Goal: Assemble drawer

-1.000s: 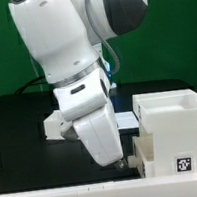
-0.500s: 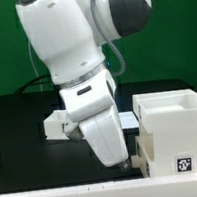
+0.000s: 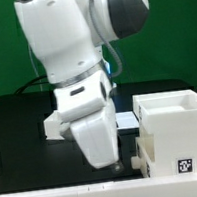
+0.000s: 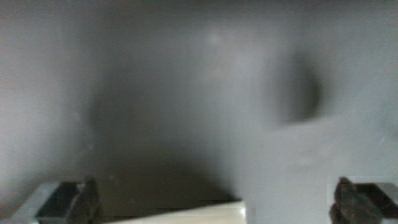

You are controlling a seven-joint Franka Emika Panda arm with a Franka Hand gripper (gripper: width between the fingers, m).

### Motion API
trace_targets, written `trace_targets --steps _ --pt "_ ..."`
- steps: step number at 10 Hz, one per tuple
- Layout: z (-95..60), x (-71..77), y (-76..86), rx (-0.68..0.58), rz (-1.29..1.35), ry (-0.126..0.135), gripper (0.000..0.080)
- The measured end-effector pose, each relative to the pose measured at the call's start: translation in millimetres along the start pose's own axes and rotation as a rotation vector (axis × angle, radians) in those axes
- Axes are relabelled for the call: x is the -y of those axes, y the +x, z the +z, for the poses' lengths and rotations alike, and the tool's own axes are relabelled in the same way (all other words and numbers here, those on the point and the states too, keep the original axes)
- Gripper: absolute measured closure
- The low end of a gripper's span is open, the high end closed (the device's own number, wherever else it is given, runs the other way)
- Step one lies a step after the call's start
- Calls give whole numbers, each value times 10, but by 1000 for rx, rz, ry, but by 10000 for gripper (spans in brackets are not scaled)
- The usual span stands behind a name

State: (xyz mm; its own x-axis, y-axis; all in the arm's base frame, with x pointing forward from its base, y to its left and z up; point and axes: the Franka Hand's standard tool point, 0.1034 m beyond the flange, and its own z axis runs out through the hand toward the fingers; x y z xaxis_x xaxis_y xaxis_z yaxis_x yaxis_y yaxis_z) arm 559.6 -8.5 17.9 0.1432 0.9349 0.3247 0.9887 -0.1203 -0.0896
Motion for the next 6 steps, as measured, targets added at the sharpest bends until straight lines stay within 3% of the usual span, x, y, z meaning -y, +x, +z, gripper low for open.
trace_targets --steps 3,6 --pt "-299 98 -66 36 88 -45 150" --pt "-331 119 -132 40 95 -47 150"
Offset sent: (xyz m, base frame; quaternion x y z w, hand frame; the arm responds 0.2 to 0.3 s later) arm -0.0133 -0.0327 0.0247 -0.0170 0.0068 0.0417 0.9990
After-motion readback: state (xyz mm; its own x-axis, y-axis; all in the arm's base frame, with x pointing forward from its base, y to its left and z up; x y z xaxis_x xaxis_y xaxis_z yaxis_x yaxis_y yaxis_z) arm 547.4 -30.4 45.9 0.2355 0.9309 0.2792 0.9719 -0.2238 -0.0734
